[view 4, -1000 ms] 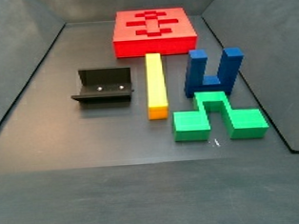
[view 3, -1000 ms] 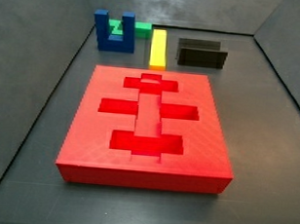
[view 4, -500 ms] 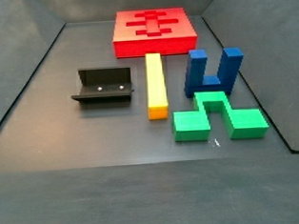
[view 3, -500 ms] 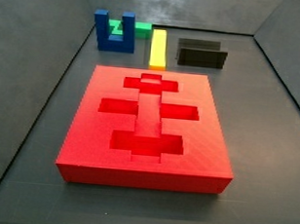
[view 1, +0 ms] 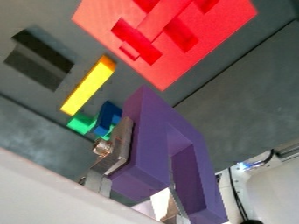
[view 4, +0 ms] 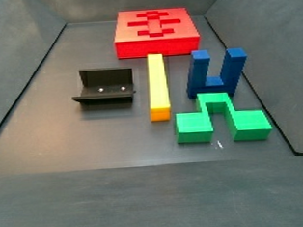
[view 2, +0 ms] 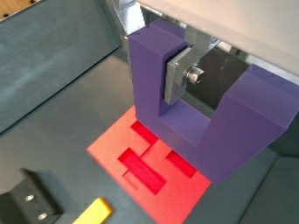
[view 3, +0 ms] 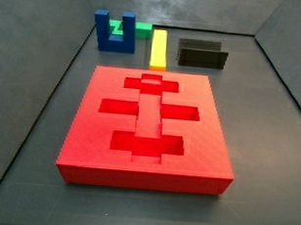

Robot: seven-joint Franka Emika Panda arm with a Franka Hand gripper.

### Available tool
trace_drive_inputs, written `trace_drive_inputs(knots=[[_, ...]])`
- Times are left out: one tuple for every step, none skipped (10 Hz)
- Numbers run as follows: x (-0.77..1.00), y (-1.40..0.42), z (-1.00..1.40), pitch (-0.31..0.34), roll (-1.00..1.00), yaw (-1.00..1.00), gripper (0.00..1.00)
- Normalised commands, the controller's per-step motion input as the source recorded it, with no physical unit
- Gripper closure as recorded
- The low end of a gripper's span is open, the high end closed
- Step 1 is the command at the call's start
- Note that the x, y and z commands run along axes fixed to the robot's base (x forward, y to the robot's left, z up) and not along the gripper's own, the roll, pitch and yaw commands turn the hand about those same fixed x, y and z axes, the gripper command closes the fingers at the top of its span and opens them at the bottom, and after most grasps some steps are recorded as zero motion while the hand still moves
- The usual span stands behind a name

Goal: Pick up the purple object. Move up. Place the purple object on the fixture. Regrasp the purple object. Move to above the board. Insert the purple object.
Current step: Move to above the board, then insert the purple object.

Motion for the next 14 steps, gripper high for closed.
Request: trace_drive_inputs(knots=[[-0.04,0.01,0.0,-0.038,-0.24,0.0,1.0],[0.01,0.0,-0.08,0.0,-0.02,0.0,1.0],[0.23,-0.04,-0.42,0.0,-0.11,-0.07,1.0],[0.55,-0.41,-0.64,0.034,0.0,-0.09,1.0],[0.79,-0.44,-0.29,0.151,0.02,0.0,1.0],[0.78,-0.33,-0.24,0.0,-0.02,0.0,1.0],[0.71,-0.25,-0.39,-0.101,-0.19,-0.01,1.0],[0.54,-0.33,-0.47,-0.233,-0.17,0.0,1.0],[0.42,-0.41,-0.51,-0.283,-0.15,0.0,1.0],[0.41,-0.36,-0.48,-0.319,-0.17,0.04,1.0],[0.37,-0.37,-0.54,-0.271,-0.16,0.03,1.0],[0.06,-0.54,-0.6,-0.241,0.0,0.03,1.0],[0.0,-0.55,-0.66,-0.234,0.13,0.11,1.0],[-0.01,-0.52,-0.66,-0.204,0.12,0.21,1.0]])
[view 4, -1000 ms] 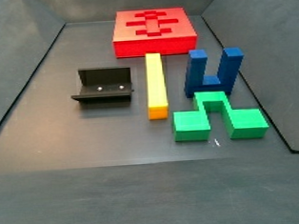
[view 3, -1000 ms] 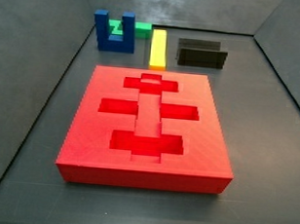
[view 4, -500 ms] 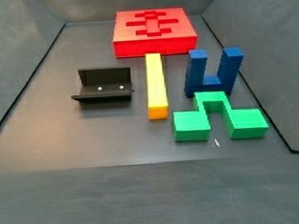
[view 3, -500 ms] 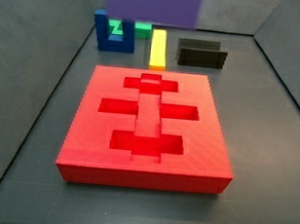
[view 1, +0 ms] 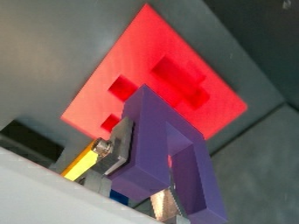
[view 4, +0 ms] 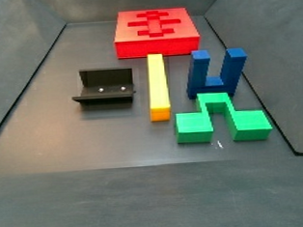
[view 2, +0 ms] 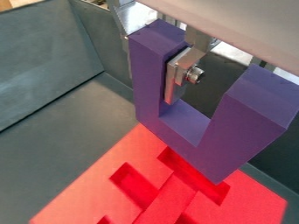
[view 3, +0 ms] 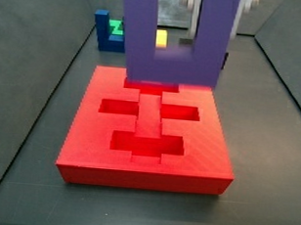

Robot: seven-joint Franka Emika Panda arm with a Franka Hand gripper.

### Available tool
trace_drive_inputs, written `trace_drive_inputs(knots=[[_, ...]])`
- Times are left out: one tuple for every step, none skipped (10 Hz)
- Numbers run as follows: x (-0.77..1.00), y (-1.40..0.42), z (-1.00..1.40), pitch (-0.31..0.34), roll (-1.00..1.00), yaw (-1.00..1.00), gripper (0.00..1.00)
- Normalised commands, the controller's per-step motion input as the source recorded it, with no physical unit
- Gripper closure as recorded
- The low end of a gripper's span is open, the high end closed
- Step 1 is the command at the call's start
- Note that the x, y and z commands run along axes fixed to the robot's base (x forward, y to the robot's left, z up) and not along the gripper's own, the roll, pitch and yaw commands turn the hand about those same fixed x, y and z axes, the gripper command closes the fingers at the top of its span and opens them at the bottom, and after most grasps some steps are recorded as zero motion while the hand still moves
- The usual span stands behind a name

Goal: Pick up the purple object. Move up. Place the purple object on the fixture. Regrasp the purple object. Move to above the board. Insert the purple object.
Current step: Insert the purple object.

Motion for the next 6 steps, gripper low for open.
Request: trace_drive_inputs(knots=[[-0.1,-0.52,-0.58,-0.144,0.14,0.27,1.0],[-0.1,-0.47,-0.53,-0.111,0.19,0.32,1.0],[0.04,-0.38,-0.59,-0.046,0.27,0.1,1.0],[0.0,-0.32,-0.55,0.0,0.34,0.04,1.0],[0.0,-0.17,-0.49,0.0,0.34,0.09,1.0],[0.0,-0.09,-0.4,0.026,0.27,0.02,1.0]])
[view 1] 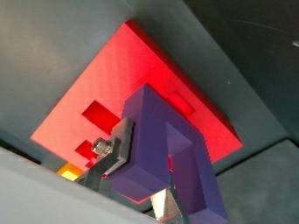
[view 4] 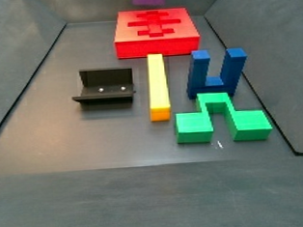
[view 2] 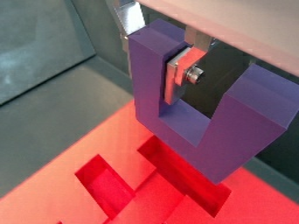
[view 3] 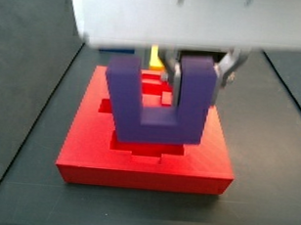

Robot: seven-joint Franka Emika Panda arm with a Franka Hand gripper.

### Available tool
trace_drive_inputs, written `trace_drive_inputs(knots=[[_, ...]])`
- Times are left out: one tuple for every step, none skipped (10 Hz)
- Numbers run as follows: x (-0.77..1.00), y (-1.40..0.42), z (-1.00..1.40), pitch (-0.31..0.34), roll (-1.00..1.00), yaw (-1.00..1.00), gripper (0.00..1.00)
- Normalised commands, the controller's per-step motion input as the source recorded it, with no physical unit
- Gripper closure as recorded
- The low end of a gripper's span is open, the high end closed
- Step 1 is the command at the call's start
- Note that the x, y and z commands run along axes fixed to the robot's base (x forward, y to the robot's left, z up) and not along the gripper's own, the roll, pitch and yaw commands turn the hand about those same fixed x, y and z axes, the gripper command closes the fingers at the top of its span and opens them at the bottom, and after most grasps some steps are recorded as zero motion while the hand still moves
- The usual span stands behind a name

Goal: Pick up the purple object. Move up. Place the purple object on the fixture. Regrasp the purple object. Move to above the board. Insert the purple object.
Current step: Insert the purple object.

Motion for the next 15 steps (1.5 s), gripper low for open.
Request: trace_drive_inputs(knots=[[0.0,-0.07,-0.31,0.051,0.24,0.0,1.0],[-0.12,0.0,-0.17,0.08,0.24,0.0,1.0],[-0.34,0.0,-0.07,0.043,0.15,0.0,1.0],[-0.26,0.0,-0.07,0.02,0.1,0.0,1.0],[-0.05,-0.03,-0.04,0.0,0.05,0.04,1.0],[0.0,0.0,-0.04,0.0,0.04,0.23,1.0],[0.14,0.12,0.0,-0.003,0.0,0.33,1.0],[0.16,0.15,0.0,0.0,0.02,0.43,1.0],[0.15,0.09,0.0,-0.006,0.0,0.46,1.0],[0.08,0.04,0.0,0.0,0.01,0.42,1.0],[0.03,0.0,-0.08,0.0,0.05,0.0,1.0],[0.03,0.0,-0.18,0.013,0.12,-0.14,1.0],[0.0,0.0,-0.15,0.033,0.13,-0.22,1.0],[0.0,0.0,-0.13,0.043,0.14,-0.21,1.0],[0.0,-0.03,-0.05,0.004,0.07,-0.09,1.0]])
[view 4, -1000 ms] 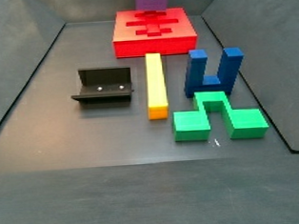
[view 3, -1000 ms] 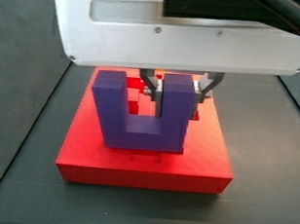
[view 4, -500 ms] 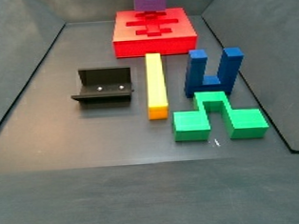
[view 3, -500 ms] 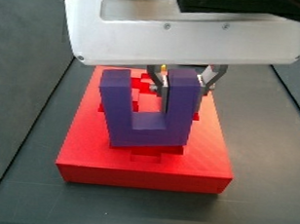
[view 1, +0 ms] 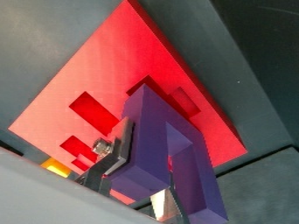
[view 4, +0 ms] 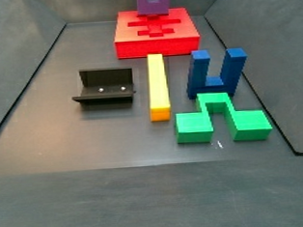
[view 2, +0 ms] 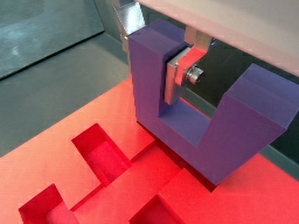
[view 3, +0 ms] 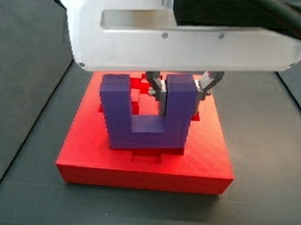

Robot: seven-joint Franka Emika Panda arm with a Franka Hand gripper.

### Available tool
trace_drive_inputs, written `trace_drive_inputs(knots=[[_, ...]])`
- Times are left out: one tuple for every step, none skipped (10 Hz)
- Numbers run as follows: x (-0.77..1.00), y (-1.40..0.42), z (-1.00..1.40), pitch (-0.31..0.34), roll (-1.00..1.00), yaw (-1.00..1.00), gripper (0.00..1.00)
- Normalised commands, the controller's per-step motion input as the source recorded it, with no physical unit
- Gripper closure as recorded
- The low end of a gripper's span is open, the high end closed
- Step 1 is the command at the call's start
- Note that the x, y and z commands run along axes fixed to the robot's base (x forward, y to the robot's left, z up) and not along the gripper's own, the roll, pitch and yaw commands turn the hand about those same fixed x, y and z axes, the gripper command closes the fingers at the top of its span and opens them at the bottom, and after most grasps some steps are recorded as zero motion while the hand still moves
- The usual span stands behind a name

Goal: Pick up the purple object. Move up. Place the purple object on the fixture. Regrasp the purple object. Move to above the board. Insert the purple object.
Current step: Insert the purple object.

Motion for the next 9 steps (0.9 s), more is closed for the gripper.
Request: trace_drive_inputs(knots=[[0.05,-0.07,0.0,0.0,0.03,-0.01,1.0],[0.05,-0.11,0.0,0.0,0.03,0.0,1.0],[0.09,-0.15,-0.02,0.0,0.03,0.0,1.0],[0.22,-0.14,-0.05,0.0,0.06,-0.02,1.0],[0.21,-0.02,-0.13,0.017,0.1,-0.05,1.0],[0.08,0.0,-0.17,0.051,0.14,-0.11,1.0],[0.0,0.0,-0.17,0.071,0.15,-0.16,1.0],[0.0,0.0,-0.13,0.077,0.14,-0.16,1.0],[0.0,0.0,-0.13,0.077,0.13,-0.11,1.0]])
